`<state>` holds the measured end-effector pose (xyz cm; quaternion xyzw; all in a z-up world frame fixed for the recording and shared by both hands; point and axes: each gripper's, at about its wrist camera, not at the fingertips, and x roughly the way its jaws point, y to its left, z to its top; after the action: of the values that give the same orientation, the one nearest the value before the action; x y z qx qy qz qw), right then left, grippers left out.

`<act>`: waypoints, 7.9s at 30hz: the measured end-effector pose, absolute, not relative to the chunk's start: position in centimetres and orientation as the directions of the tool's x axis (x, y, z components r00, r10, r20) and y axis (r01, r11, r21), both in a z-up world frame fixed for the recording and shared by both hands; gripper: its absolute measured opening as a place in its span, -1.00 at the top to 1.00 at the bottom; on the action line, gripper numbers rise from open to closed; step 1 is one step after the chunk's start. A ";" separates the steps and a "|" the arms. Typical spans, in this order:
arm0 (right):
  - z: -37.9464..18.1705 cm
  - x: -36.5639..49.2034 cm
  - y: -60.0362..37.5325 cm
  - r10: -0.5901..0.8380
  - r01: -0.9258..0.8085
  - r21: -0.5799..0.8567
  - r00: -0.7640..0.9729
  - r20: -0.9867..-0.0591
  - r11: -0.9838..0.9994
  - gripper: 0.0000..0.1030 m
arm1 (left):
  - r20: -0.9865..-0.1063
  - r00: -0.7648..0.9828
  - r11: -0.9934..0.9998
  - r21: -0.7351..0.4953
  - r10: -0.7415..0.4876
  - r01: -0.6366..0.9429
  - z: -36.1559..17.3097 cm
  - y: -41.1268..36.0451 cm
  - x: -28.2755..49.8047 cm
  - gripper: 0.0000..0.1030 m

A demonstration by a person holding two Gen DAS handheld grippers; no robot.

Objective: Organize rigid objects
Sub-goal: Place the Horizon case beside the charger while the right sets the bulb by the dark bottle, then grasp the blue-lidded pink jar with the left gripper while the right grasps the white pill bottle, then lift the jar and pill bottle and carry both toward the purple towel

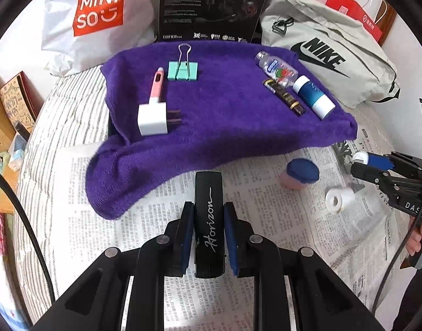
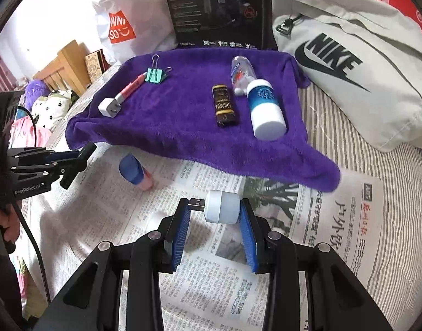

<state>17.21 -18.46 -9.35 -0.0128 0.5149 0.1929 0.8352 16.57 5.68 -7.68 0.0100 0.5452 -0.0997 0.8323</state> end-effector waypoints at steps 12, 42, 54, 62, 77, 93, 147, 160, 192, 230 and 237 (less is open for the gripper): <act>-8.2 19.5 -18.1 0.363 -0.352 0.226 0.395 -0.844 0.908 0.30 | -0.895 0.421 0.975 -0.060 -0.147 0.213 -5.3 5.3 18.6 0.60; -12.4 28.6 -11.4 0.362 -0.437 0.220 0.273 -0.891 0.872 0.30 | -0.909 0.377 0.970 -0.095 -0.176 0.225 -8.2 5.6 29.9 0.60; -11.8 29.0 -11.3 0.317 -0.474 0.150 0.295 -0.902 0.868 0.30 | -0.924 0.349 0.970 -0.078 -0.157 0.228 -10.1 5.2 32.3 0.60; -11.9 28.9 -11.2 0.316 -0.494 0.134 0.306 -0.898 0.859 0.29 | -0.925 0.355 0.970 -0.049 -0.134 0.238 -10.5 4.6 32.0 0.57; -11.0 27.8 -12.7 0.337 -0.443 0.190 0.281 -0.898 0.876 0.14 | -0.942 0.317 0.974 -0.037 -0.108 0.222 -9.6 3.7 30.0 0.21; -6.5 16.9 -20.3 0.339 -0.326 0.216 0.393 -0.855 0.921 -0.06 | -0.891 0.372 0.926 -0.121 -0.260 0.358 -5.4 -0.7 18.9 -0.17; -12.8 17.8 -15.4 0.291 -0.442 0.112 0.360 -0.886 0.890 -0.27 | -0.925 0.353 0.960 -0.040 -0.140 0.276 -9.2 2.8 18.4 0.33; -13.8 17.3 -13.2 0.285 -0.459 0.083 0.392 -0.875 0.884 -0.96 | -0.913 0.360 0.959 -0.100 -0.194 0.265 -9.8 3.7 18.1 0.33; -13.0 19.0 -16.6 0.127 -0.176 0.072 0.324 -0.938 0.982 0.26 | -0.900 0.378 0.957 -0.122 -0.218 0.262 -10.1 3.6 18.3 0.33; -12.6 16.7 -18.6 0.219 -0.250 0.132 0.361 -0.906 0.959 0.40 | -0.902 0.371 0.964 -0.143 -0.220 0.224 -9.7 3.8 17.8 0.33; -10.7 16.8 -19.2 0.309 -0.271 0.217 0.367 -0.877 0.938 0.40 | -0.899 0.390 0.968 -0.117 -0.197 0.220 -8.0 4.3 17.5 0.33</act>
<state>16.77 -19.25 -10.74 0.0176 0.5345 0.1755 0.8266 17.54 4.29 -8.01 0.0105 0.5378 -0.1252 0.8337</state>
